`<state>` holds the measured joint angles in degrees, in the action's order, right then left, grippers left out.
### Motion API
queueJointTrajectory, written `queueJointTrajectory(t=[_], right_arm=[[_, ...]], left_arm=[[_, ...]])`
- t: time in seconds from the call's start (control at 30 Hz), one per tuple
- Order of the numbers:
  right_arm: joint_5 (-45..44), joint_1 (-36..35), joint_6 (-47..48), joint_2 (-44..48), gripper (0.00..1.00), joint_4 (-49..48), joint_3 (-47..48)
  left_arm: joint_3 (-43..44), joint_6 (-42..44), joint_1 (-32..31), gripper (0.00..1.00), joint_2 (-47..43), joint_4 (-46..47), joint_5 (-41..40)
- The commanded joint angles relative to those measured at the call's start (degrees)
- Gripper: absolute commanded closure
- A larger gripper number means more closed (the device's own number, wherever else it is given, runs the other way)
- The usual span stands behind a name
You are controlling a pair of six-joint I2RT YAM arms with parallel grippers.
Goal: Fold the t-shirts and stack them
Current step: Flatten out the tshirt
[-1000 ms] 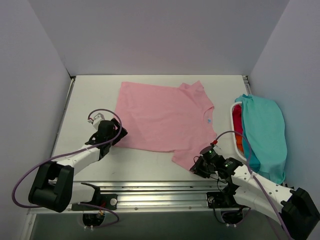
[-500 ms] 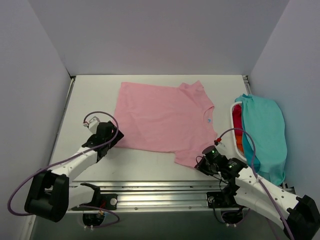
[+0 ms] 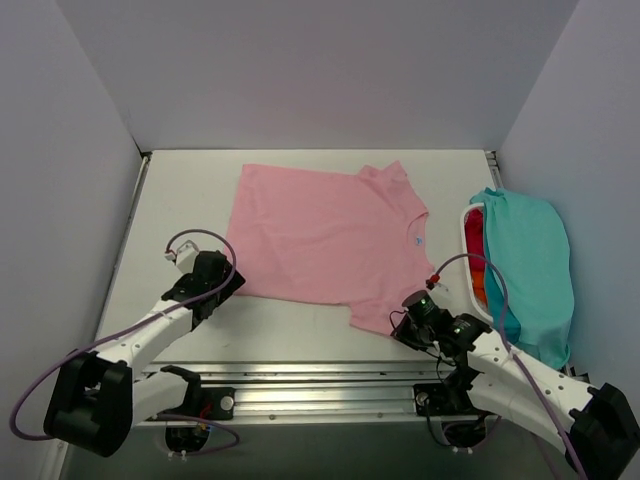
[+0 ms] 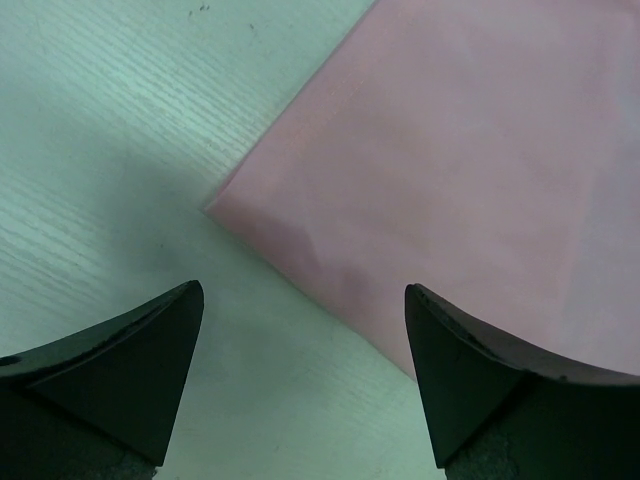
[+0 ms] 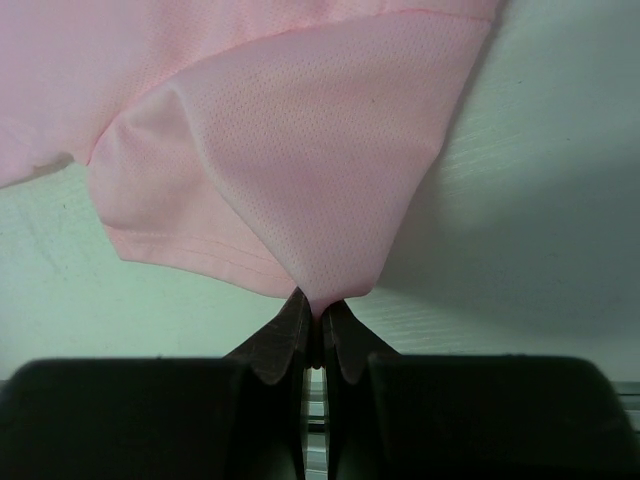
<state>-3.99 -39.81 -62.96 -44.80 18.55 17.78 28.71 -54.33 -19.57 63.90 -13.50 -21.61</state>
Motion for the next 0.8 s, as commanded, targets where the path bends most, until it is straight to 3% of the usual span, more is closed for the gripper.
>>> queueJointTrajectory(t=[0.0, 0.13, 0.4, 0.5, 0.63, 0.67, 0.73, 0.77], right_arm=[[-2.2, 0.0, 1.5, -1.0, 1.00, 0.4, 2.1], [-2.3, 0.1, 1.6, -0.7, 1.00, 0.7, 2.4], [-2.6, 0.4, 1.6, -1.0, 1.00, 1.0, 2.8], [-2.9, 0.4, 1.7, -1.2, 1.00, 1.0, 2.8], [-3.4, 0.5, 1.5, -0.8, 1.00, 1.1, 2.9], [-3.7, 0.5, 1.5, -0.6, 1.00, 1.1, 3.0], [-4.7, 0.5, 1.8, -0.3, 1.00, 1.6, 3.4], [-5.1, 0.5, 1.9, -0.1, 1.00, 1.8, 3.7]], left_arm=[[-0.4, -1.6, -0.8, 0.10, 2.9, 1.9, 0.5], [-0.8, -2.3, -1.2, 0.10, 5.4, 4.7, 0.0], [-0.3, -3.2, -1.8, 0.27, 9.4, 7.5, -3.2], [0.2, -3.0, -1.8, 0.30, 10.5, 7.9, -3.8], [0.8, -2.2, -1.8, 0.50, 12.0, 8.6, -4.3], [0.8, -2.0, -1.8, 0.66, 12.2, 8.9, -4.4], [1.0, -1.8, -1.8, 0.83, 13.0, 9.5, -4.5], [1.2, -1.5, -1.8, 0.97, 13.8, 9.5, -4.6]])
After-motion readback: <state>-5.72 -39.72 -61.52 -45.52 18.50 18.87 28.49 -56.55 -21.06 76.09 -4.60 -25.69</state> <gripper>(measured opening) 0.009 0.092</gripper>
